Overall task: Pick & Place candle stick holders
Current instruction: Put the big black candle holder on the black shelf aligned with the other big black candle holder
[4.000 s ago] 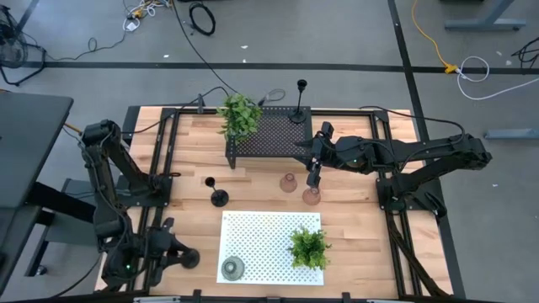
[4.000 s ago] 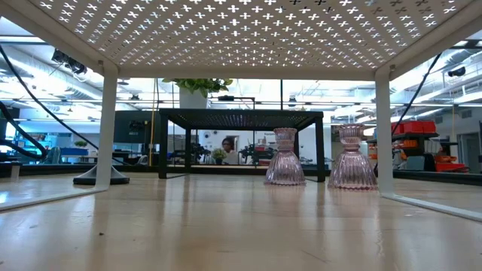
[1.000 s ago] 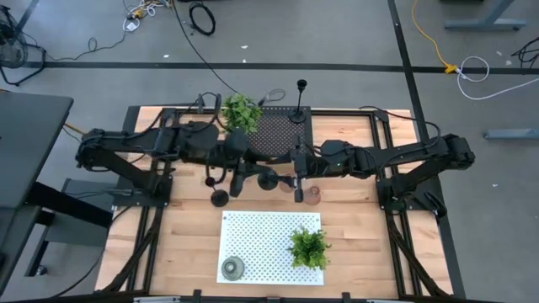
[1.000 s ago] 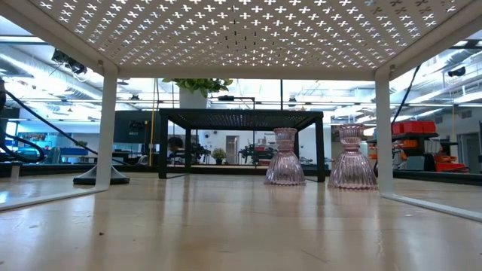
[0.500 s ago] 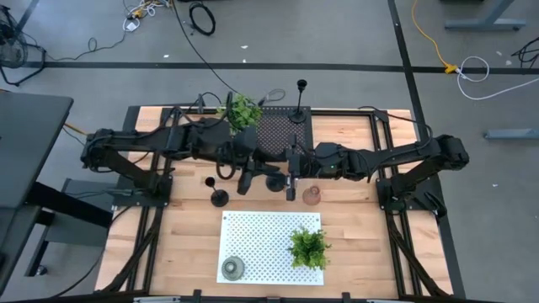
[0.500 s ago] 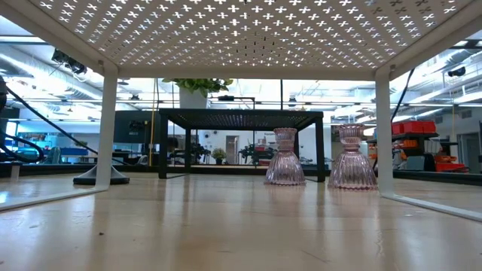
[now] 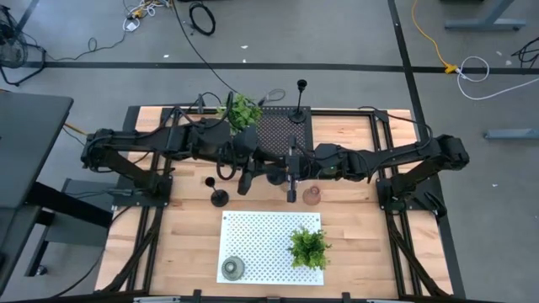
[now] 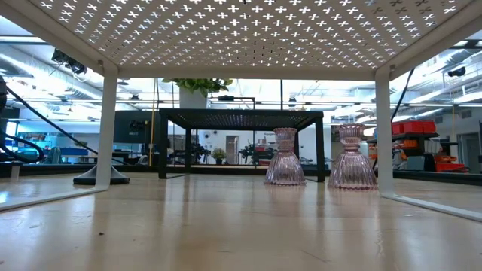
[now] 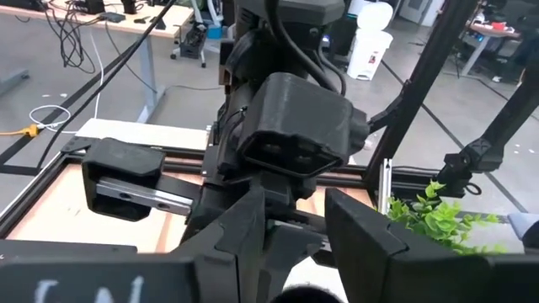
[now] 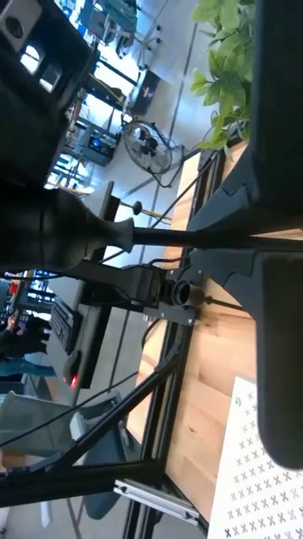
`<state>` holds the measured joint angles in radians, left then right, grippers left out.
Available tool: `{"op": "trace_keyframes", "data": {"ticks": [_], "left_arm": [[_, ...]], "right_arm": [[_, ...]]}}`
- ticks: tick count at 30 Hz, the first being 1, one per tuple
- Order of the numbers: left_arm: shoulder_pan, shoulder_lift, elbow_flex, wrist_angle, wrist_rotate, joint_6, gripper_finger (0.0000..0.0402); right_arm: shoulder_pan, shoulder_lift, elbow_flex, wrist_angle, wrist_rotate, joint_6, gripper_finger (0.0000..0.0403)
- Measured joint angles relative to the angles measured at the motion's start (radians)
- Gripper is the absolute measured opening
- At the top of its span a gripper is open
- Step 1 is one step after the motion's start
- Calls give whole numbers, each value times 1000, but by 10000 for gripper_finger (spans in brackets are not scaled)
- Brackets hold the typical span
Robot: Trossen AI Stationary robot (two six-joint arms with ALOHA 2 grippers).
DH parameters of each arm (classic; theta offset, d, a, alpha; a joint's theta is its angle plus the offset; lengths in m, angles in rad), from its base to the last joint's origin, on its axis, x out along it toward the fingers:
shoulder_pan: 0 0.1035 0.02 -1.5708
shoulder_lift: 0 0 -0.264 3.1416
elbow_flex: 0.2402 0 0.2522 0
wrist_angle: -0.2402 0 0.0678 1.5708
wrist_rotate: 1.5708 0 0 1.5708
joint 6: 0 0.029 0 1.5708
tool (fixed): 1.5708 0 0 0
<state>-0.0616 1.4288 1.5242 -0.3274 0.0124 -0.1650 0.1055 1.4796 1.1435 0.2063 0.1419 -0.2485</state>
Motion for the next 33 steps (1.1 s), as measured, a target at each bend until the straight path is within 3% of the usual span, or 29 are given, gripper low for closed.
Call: {"op": "trace_keyframes", "data": {"ticks": [15, 26, 33], "left_arm": [[-9, -32, 0, -19, 6, 43, 132], [-36, -106, 0, -156, -38, 56, 132], [-68, -109, 0, -242, -110, 80, 130]], "right_arm": [[-3, -13, 0, -24, 42, -5, 1], [-57, -47, 1, -122, 111, 8, 1], [-95, -53, 0, -136, 75, 19, 1]]}}
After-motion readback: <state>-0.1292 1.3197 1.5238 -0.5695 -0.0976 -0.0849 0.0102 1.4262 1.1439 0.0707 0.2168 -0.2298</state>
